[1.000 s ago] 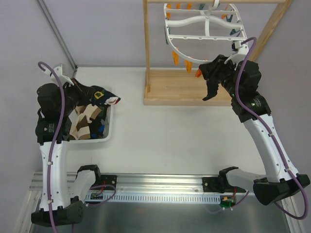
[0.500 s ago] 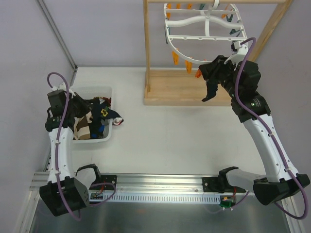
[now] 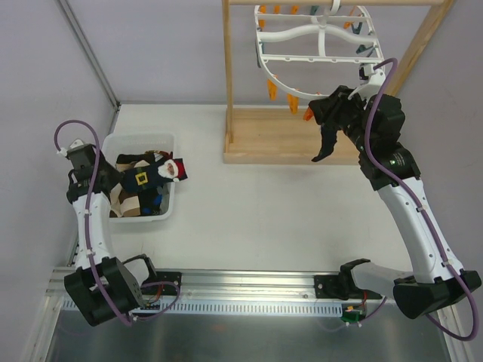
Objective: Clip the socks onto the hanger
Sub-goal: Adjust the sock in the bin, then pick up the sock from the bin.
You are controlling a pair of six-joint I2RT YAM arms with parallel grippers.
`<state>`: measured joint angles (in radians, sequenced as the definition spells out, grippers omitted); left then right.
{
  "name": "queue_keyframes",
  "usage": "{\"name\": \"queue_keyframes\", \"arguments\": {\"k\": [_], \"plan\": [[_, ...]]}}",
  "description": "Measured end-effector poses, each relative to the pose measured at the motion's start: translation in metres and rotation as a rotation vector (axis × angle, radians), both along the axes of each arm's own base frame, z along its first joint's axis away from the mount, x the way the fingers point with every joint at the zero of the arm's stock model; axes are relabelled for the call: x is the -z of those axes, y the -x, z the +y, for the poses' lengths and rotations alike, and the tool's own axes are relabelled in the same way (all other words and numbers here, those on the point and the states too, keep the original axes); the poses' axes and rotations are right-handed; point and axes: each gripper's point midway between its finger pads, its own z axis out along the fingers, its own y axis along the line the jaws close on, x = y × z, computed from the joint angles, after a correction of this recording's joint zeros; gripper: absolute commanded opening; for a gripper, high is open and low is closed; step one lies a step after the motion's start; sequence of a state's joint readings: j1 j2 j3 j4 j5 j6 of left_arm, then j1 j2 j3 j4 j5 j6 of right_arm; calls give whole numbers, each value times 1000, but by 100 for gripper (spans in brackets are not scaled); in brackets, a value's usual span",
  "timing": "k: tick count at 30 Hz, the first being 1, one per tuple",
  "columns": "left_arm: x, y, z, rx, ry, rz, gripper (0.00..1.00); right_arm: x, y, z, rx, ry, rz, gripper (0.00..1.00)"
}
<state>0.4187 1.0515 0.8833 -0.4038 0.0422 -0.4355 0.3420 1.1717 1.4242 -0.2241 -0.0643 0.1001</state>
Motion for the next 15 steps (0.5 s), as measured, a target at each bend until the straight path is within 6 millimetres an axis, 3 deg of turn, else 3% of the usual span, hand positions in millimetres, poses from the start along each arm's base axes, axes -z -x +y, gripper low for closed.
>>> {"name": "queue_keyframes", "arguments": {"k": [1, 4, 5, 11, 13, 15], "plan": [[4, 0, 3, -10, -5, 15, 19, 0, 0, 0, 0, 0, 0, 1], [14, 4, 17, -38, -40, 66, 94, 0, 0, 0, 0, 0, 0, 1], [14, 5, 19, -36, -45, 71, 99, 0, 0, 0, 0, 1, 0, 1], [-17, -7, 4, 92, -82, -10, 99, 3, -1, -1, 3, 3, 4, 1], [-36, -12, -16, 195, -121, -64, 99, 4, -1, -1, 3, 4, 5, 1], [-58, -18, -47, 345, -159, -128, 98, 4, -1, -1, 3, 6, 5, 1]]}}
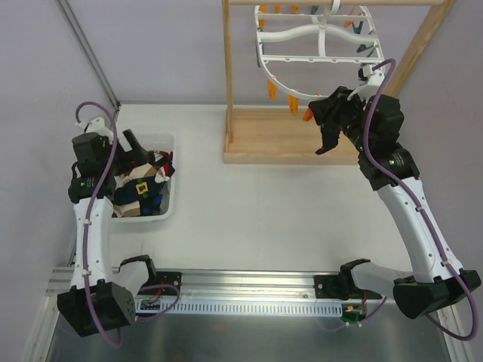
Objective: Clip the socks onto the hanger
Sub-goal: Pick up the sock from the bin.
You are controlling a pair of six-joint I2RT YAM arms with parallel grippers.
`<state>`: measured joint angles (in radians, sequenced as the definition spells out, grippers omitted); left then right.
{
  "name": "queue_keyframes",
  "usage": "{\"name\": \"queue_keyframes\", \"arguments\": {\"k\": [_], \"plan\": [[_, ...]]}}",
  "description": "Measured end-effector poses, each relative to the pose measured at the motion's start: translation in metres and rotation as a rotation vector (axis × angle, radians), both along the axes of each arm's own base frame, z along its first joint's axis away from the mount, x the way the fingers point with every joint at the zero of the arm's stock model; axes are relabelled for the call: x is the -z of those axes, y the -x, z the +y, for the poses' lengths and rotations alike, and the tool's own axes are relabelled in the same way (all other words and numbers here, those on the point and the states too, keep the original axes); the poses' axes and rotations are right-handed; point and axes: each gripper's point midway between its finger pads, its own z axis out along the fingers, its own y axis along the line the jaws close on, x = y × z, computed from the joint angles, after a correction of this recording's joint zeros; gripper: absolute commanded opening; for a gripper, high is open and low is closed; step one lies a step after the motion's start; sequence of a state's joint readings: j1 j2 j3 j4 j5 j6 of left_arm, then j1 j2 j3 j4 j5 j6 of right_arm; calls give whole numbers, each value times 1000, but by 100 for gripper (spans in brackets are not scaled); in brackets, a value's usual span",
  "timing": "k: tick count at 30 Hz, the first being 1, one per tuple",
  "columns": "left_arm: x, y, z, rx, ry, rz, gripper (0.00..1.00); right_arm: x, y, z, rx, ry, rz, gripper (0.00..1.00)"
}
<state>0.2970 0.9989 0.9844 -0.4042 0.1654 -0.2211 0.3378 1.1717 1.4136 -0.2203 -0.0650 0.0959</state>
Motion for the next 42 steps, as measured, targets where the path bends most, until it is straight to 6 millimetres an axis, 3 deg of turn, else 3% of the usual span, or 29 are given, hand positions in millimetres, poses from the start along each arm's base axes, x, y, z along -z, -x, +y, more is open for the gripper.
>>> {"name": "queue_keyframes", "arguments": {"k": [3, 5, 8, 13, 19, 23, 28, 33, 42], "plan": [[-19, -9, -50, 217, -50, -54, 92, 0, 0, 0, 0, 1, 0, 1], [-18, -14, -69, 301, -65, -50, 88, 0, 0, -1, 1, 1, 0, 1], [0, -20, -70, 317, -63, 6, 81, 1, 0, -1, 2, 4, 0, 1], [28, -16, -71, 325, -49, 85, 80, 2, -1, -2, 5, 6, 2, 1], [51, -7, -93, 404, -43, 143, 79, 2, -1, -2, 3, 6, 2, 1], [71, -13, -96, 401, -31, 205, 68, 2, -1, -2, 4, 8, 1, 1], [94, -21, -97, 365, -51, 275, 66, 2, -1, -2, 3, 8, 1, 1], [95, -25, -109, 370, -103, 268, 59, 2, -1, -3, 5, 9, 0, 1], [92, -33, -100, 308, -165, 243, 52, 2, -1, -4, 6, 8, 1, 1]]}}
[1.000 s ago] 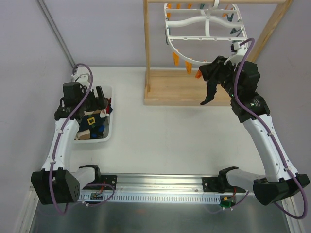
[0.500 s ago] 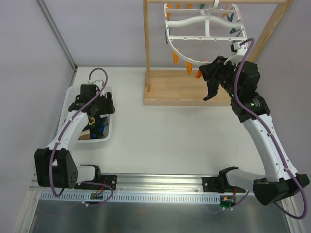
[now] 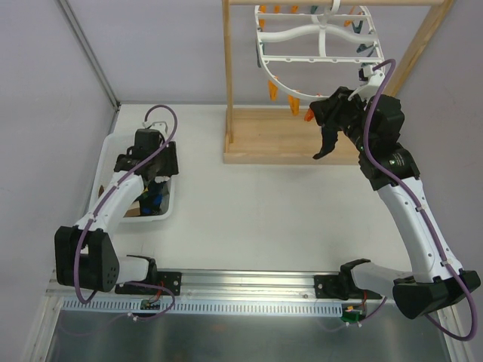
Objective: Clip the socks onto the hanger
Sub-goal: Pick up the sock from the bin.
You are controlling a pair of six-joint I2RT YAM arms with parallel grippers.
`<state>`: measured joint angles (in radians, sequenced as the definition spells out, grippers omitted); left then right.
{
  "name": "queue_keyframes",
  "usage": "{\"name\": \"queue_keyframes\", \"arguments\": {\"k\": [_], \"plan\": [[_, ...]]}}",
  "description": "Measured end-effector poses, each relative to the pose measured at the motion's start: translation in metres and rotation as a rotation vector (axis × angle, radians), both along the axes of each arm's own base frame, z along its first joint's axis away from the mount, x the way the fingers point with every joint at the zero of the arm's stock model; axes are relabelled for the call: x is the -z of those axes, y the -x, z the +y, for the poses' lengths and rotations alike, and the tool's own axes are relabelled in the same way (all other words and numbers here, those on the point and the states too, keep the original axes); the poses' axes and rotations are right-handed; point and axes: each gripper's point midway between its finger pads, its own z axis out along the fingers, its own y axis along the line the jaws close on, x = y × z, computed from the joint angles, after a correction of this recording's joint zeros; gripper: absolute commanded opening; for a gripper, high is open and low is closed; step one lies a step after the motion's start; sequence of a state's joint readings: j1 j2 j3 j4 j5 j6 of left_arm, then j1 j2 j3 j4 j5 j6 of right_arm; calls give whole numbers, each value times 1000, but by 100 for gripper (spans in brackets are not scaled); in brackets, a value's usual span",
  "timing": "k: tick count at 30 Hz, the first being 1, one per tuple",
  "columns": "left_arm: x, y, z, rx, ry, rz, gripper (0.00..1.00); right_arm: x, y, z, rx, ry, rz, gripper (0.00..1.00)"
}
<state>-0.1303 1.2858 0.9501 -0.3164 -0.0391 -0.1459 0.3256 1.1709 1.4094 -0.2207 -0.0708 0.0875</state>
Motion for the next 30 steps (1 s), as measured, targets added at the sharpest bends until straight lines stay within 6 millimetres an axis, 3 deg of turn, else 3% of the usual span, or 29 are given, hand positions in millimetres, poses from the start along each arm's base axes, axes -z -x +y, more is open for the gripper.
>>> {"name": "queue_keyframes", "arguments": {"k": [8, 20, 30], "plan": [[11, -1, -10, 30, -2, 30, 48, 0, 0, 0, 0, 0, 0, 1], [11, -2, -10, 26, -4, 26, 0, 0, 0, 0, 0, 0, 0, 1], [3, -2, -15, 47, 16, 2, 0, 0, 0, 0, 0, 0, 0, 1]]}}
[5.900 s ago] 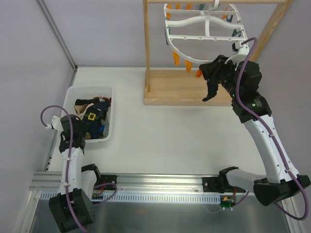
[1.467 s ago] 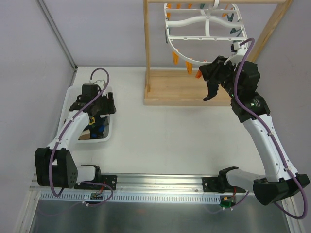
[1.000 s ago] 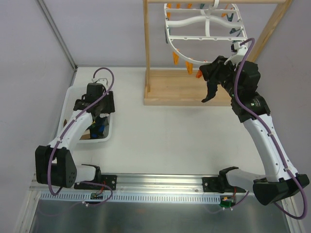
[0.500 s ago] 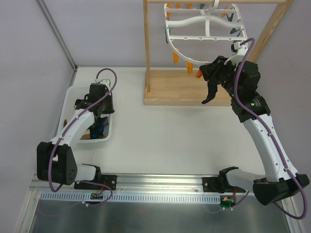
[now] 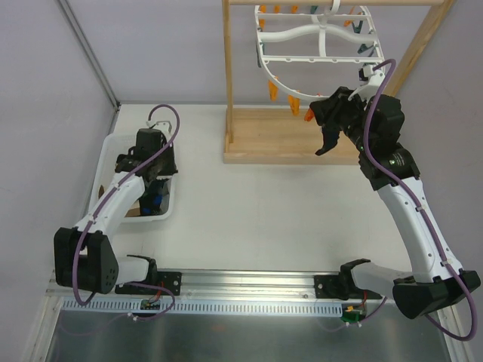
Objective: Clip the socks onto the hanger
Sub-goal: Pick up the sock from the bin.
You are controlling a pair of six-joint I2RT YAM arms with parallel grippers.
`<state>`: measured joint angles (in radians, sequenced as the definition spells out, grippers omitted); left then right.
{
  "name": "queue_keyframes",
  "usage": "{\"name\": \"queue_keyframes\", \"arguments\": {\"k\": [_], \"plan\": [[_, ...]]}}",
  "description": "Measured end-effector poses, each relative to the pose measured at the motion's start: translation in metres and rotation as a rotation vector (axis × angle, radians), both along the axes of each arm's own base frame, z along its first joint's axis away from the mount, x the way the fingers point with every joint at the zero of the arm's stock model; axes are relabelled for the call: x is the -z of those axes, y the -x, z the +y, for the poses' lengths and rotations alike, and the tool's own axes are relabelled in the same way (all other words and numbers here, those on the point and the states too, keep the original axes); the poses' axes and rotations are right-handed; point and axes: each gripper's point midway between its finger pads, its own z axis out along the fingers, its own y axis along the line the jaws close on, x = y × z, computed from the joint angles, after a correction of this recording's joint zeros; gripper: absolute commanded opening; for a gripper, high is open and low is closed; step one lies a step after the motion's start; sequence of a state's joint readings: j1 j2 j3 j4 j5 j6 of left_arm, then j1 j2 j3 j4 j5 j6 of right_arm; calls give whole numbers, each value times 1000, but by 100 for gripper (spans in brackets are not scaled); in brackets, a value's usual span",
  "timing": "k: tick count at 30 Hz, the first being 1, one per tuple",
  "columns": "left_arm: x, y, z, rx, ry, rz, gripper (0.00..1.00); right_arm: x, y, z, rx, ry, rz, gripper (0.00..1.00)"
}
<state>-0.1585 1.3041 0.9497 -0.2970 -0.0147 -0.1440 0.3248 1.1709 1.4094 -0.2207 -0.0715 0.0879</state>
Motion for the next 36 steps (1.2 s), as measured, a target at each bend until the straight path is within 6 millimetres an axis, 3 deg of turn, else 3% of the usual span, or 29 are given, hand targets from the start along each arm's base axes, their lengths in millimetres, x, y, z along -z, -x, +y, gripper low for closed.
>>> {"name": "queue_keyframes", "arguments": {"k": [3, 10, 19, 24, 28, 36], "plan": [[-20, 5, -11, 48, 53, -52, 0, 0, 0, 0, 0, 0, 0, 1], [-101, 31, -54, 248, 255, -240, 0, 0, 0, 0, -1, -1, 0, 1], [-154, 68, -124, 525, 434, -296, 0, -1, 1, 2, -16, -19, 5, 1], [-188, 74, -166, 671, 484, -330, 0, -2, 1, 3, -22, -29, 4, 1], [-200, 69, -199, 754, 504, -328, 0, -2, 2, 5, -31, -35, 6, 1], [-191, 44, -261, 877, 541, -254, 0, -2, 2, 7, -48, -42, -5, 1]]}}
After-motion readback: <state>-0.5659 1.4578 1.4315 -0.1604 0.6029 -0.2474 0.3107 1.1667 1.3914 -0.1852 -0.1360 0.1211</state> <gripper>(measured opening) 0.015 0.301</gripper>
